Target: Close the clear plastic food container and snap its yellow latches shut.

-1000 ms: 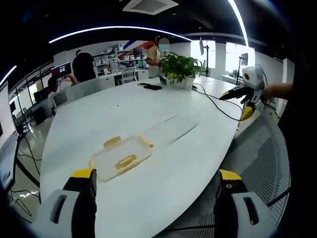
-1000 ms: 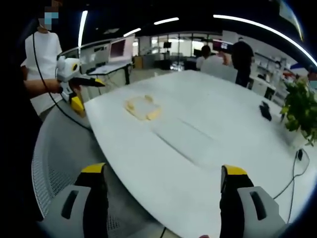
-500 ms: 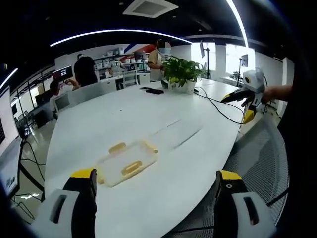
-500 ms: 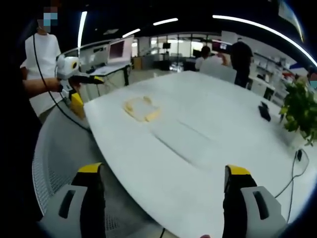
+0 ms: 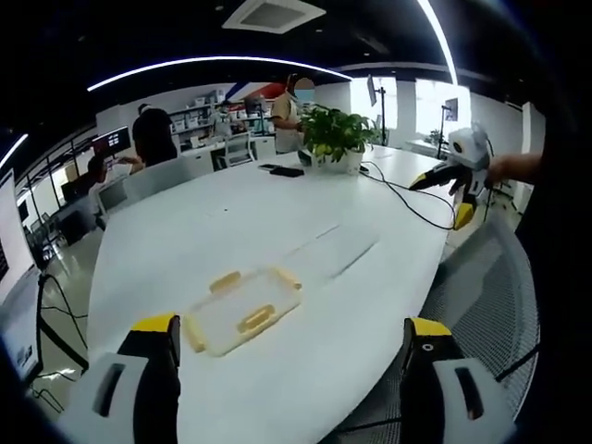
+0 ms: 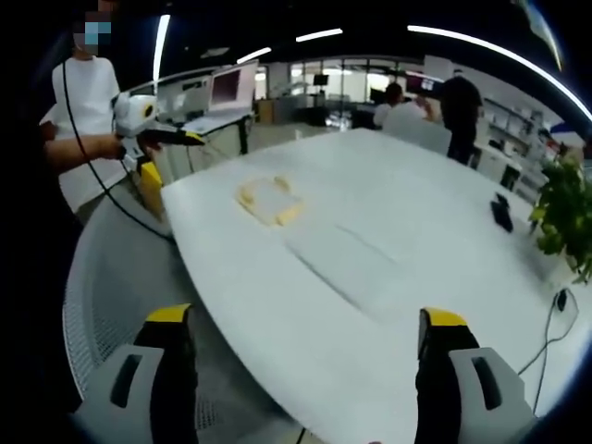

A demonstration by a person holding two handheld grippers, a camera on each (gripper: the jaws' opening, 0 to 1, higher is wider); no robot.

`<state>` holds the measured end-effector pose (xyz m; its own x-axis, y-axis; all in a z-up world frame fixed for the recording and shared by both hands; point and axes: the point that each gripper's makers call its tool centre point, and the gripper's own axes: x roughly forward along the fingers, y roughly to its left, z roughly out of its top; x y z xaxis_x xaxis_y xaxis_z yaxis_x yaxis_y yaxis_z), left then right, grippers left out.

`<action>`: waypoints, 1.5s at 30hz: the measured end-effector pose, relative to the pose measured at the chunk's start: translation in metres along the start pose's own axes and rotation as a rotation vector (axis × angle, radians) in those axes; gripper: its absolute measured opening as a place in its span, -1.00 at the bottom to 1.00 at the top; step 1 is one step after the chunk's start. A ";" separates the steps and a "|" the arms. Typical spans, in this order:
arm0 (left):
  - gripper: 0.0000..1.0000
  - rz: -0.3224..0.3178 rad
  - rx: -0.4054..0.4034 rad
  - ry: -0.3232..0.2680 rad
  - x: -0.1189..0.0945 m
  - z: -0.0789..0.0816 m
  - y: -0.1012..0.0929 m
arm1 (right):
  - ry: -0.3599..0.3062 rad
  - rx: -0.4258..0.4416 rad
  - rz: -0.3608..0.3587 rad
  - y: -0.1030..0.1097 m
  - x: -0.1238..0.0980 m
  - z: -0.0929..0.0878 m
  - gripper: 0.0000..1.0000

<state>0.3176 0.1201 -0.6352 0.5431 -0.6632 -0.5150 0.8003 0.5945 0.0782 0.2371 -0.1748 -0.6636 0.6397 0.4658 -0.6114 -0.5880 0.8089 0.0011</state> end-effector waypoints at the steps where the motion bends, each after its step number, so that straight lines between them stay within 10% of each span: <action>1: 0.97 -0.001 0.003 0.001 0.000 0.000 0.001 | 0.001 -0.005 0.004 0.000 0.001 0.001 0.97; 45: 0.88 -0.177 0.205 0.144 0.036 -0.007 0.044 | 0.087 -0.304 0.231 -0.001 0.062 0.063 0.84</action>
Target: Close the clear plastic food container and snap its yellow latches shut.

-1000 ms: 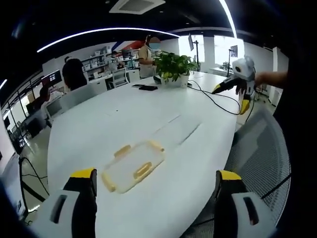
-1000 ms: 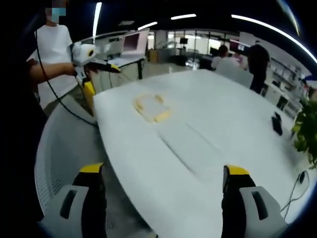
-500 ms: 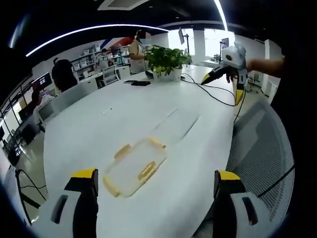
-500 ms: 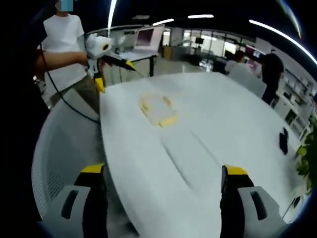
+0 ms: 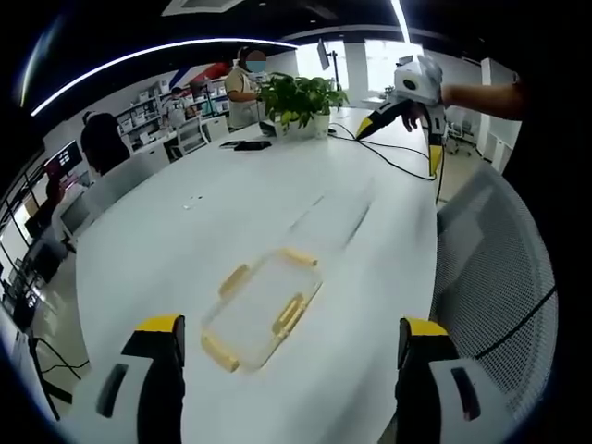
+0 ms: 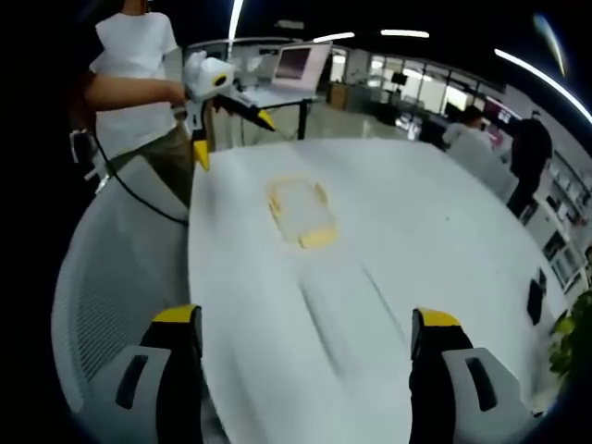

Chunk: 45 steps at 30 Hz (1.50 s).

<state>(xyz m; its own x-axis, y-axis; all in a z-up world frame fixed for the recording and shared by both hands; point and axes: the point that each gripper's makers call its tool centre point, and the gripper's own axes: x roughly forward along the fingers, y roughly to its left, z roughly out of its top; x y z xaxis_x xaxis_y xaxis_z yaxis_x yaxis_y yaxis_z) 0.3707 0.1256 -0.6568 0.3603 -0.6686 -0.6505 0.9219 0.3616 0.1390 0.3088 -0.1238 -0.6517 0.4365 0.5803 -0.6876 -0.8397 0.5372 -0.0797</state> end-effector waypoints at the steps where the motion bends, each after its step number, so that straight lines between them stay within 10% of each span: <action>1: 0.88 -0.002 0.003 0.001 0.001 0.000 0.001 | 0.000 -0.009 0.008 -0.001 0.003 0.002 0.83; 45: 0.24 -0.194 0.228 0.226 0.039 -0.055 0.061 | 0.096 -0.169 0.192 -0.008 0.117 0.057 0.16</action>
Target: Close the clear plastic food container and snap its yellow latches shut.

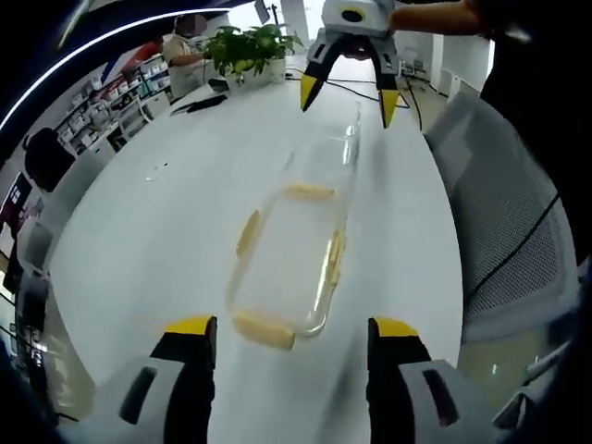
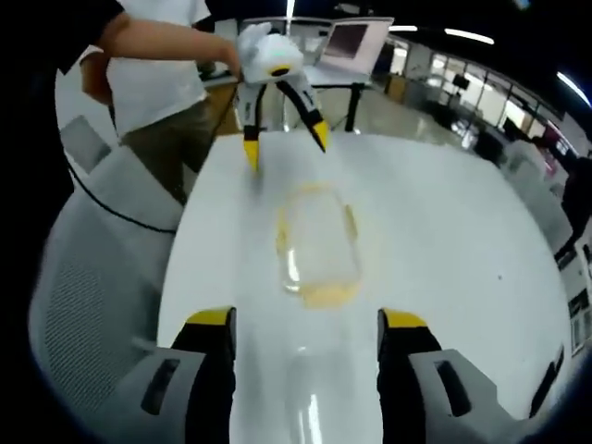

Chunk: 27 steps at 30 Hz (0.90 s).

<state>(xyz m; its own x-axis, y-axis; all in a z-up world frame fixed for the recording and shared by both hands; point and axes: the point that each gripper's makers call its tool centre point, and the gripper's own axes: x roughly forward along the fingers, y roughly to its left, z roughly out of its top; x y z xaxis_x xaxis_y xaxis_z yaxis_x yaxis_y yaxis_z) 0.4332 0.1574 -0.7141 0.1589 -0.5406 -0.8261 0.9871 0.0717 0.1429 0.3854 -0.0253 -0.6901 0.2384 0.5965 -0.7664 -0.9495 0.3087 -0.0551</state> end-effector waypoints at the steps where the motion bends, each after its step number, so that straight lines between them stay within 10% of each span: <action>1: 0.22 -0.006 0.001 0.007 0.002 -0.002 0.001 | 0.008 0.002 0.002 -0.002 0.004 -0.001 0.14; 27: -0.04 -0.081 0.068 0.086 0.034 -0.024 0.023 | 0.098 0.010 0.081 -0.020 0.065 -0.014 -0.12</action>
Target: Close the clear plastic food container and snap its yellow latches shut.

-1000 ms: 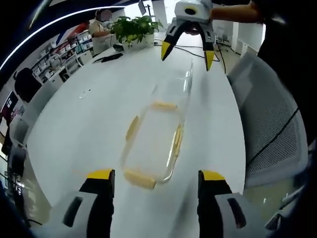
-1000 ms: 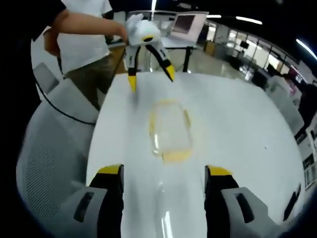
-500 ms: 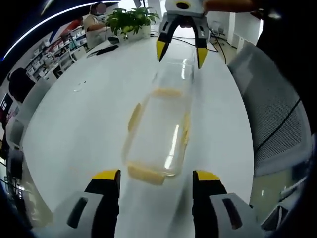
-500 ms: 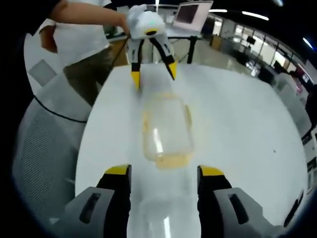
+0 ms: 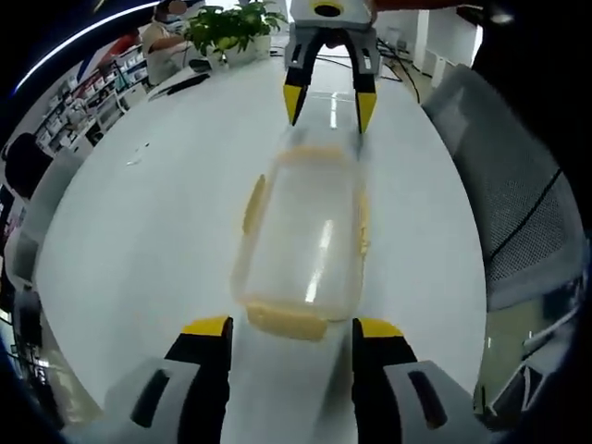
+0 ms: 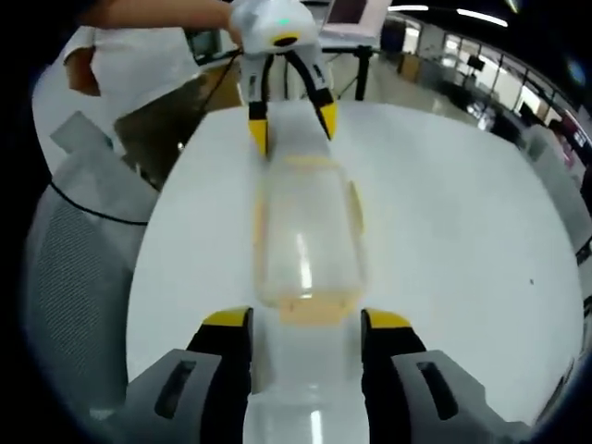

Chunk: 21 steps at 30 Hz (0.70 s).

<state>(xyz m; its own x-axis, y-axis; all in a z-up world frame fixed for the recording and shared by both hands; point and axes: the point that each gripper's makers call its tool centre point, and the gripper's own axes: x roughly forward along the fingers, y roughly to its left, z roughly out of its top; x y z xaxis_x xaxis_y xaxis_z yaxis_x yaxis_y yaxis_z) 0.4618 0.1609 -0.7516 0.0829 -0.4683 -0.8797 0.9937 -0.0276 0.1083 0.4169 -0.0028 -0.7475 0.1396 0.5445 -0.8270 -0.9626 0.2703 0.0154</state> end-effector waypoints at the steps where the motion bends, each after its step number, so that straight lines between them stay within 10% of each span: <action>1: -0.05 -0.003 0.007 0.004 0.001 -0.001 0.001 | 0.000 0.000 0.004 0.000 0.001 0.000 -0.12; 21: -0.08 -0.081 0.095 0.040 0.017 -0.010 -0.002 | 0.120 -0.068 0.016 -0.004 0.028 -0.009 -0.12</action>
<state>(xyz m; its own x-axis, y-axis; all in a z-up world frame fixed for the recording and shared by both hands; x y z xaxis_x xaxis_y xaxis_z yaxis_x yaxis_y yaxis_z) 0.4619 0.1614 -0.7717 0.0078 -0.4257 -0.9048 0.9858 -0.1484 0.0783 0.4222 0.0043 -0.7757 0.0991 0.4483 -0.8884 -0.9786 0.2056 -0.0054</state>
